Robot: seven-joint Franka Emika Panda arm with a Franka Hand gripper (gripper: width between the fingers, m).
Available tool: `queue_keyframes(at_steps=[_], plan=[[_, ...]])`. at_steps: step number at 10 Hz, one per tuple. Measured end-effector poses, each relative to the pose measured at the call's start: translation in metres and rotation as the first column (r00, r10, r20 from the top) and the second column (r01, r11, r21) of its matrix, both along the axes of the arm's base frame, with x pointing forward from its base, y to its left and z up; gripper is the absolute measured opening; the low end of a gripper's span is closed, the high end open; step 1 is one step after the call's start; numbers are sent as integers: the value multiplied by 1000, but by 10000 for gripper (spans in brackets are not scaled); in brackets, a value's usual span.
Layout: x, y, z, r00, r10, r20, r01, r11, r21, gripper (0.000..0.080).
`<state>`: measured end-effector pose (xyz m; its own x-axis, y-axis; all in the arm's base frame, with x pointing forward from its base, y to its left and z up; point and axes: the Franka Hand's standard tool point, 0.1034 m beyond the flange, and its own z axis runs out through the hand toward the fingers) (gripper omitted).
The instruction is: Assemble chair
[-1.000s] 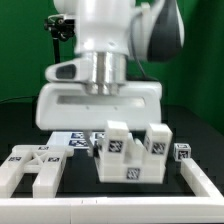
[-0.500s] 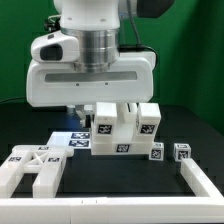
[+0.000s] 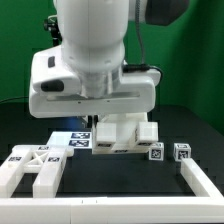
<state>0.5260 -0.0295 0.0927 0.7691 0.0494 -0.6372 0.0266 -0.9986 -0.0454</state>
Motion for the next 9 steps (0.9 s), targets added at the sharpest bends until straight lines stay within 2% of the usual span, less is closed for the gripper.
queue_keyframes(at_steps=[1, 3, 4, 5, 6, 9], plan=[[2, 0, 0, 991, -2, -133, 0, 1000, -16, 37], [9, 0, -15, 957, 3, -291, -13, 999, -32, 37], [27, 0, -21, 973, 53, -225, -61, 998, -29, 37], [18, 3, -13, 969, 45, -244, -52, 998, -24, 37], [17, 0, -17, 968, 39, -247, -47, 999, -25, 37], [4, -10, -30, 951, -49, -304, 22, 996, -91, 37]])
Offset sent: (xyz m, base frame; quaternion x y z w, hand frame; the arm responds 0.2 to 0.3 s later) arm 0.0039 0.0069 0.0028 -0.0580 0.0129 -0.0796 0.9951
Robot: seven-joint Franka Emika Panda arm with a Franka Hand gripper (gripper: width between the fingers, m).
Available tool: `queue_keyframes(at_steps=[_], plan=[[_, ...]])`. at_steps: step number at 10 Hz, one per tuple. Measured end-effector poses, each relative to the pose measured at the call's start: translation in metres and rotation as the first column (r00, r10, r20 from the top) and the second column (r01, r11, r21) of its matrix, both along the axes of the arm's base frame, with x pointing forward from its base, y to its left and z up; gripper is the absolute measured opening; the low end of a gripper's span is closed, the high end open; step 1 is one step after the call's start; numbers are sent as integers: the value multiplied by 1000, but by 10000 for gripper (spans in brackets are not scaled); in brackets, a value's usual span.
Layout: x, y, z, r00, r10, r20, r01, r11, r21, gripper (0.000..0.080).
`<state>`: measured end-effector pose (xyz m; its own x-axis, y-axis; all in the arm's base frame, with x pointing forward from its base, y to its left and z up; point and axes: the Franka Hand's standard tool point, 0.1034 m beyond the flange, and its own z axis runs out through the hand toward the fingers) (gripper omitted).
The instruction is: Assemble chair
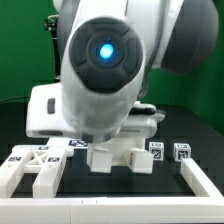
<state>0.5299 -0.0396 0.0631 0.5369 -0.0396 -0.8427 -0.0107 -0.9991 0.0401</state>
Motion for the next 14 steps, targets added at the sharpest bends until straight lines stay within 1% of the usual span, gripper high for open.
queue_keyframes(at_steps=[1, 2, 3, 5, 9, 11, 12, 14], plan=[[-6, -3, -4, 999, -28, -32, 27, 999, -33, 37], [-8, -5, -10, 998, -38, -41, 36, 998, -47, 37], [-9, -6, -16, 999, -38, -35, 36, 998, -49, 37], [-14, -5, -20, 998, -40, -46, 37, 998, -47, 38], [-15, -6, -22, 998, -29, -52, 28, 999, -26, 38], [-14, -6, -22, 998, -28, -48, 26, 999, -26, 38], [-14, -7, -22, 999, -28, -46, 27, 999, -27, 135], [-13, -7, -23, 999, -27, -39, 26, 999, -27, 491]])
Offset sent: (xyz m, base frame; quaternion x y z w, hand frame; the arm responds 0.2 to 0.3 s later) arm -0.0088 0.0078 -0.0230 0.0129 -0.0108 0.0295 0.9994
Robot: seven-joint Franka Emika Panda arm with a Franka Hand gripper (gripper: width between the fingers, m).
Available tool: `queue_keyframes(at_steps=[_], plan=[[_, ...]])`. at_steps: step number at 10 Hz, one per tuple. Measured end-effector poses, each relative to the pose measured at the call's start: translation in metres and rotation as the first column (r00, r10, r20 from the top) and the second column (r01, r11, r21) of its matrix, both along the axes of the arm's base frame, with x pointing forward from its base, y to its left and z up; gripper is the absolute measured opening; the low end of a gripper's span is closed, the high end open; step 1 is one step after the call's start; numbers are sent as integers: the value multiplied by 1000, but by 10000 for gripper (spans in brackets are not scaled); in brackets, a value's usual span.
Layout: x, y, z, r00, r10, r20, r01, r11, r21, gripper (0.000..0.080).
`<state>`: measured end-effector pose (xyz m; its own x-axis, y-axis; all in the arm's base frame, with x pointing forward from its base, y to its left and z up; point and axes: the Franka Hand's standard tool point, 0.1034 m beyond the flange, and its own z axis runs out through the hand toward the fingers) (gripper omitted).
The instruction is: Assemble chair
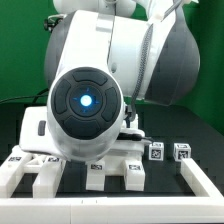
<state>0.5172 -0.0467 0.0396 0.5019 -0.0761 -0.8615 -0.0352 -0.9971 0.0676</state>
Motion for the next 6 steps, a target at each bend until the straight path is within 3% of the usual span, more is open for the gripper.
queue_keyframes(at_steps=[1, 2, 6], plan=[[0, 0, 0, 1000, 0, 2, 0, 1000, 0, 491], [1, 0, 0, 1000, 0, 3, 0, 1000, 0, 597], [1, -1, -1, 1000, 0, 6, 0, 1000, -1, 647]])
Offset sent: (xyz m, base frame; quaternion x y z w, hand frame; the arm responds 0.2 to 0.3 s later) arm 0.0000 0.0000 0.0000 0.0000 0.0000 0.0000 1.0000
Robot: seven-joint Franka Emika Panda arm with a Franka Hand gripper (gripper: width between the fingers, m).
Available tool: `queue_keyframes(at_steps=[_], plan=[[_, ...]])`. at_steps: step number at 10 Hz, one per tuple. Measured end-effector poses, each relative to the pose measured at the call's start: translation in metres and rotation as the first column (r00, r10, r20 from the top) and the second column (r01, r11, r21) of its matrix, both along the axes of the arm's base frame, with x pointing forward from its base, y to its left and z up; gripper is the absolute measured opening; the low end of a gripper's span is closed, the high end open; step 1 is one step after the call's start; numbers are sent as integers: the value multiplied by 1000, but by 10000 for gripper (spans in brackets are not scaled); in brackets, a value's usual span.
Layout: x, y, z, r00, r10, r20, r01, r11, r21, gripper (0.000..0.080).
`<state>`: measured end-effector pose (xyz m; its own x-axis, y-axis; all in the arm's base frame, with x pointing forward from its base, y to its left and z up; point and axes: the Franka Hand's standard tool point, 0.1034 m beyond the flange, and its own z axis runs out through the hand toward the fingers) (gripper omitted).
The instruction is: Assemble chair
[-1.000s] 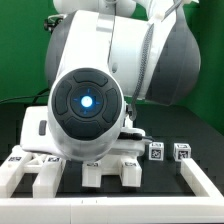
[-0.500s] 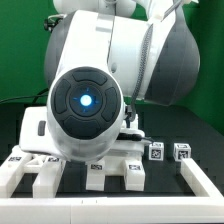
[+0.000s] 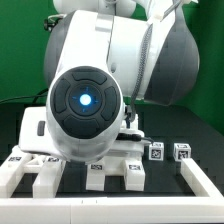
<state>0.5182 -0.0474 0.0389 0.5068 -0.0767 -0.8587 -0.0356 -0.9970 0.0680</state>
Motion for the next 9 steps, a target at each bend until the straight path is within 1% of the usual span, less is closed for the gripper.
queue_keyframes(at_steps=[4, 5, 7, 8, 9], plan=[[1, 0, 0, 1000, 0, 7, 0, 1000, 0, 649], [8, -2, 1, 999, 2, 36, -2, 1000, -1, 649], [13, -7, 9, 999, -10, 39, 10, 1000, 0, 649], [31, -10, 12, 993, -1, 117, 1, 1000, -3, 649], [57, -12, 25, 967, 13, 255, -13, 1000, -3, 649]])
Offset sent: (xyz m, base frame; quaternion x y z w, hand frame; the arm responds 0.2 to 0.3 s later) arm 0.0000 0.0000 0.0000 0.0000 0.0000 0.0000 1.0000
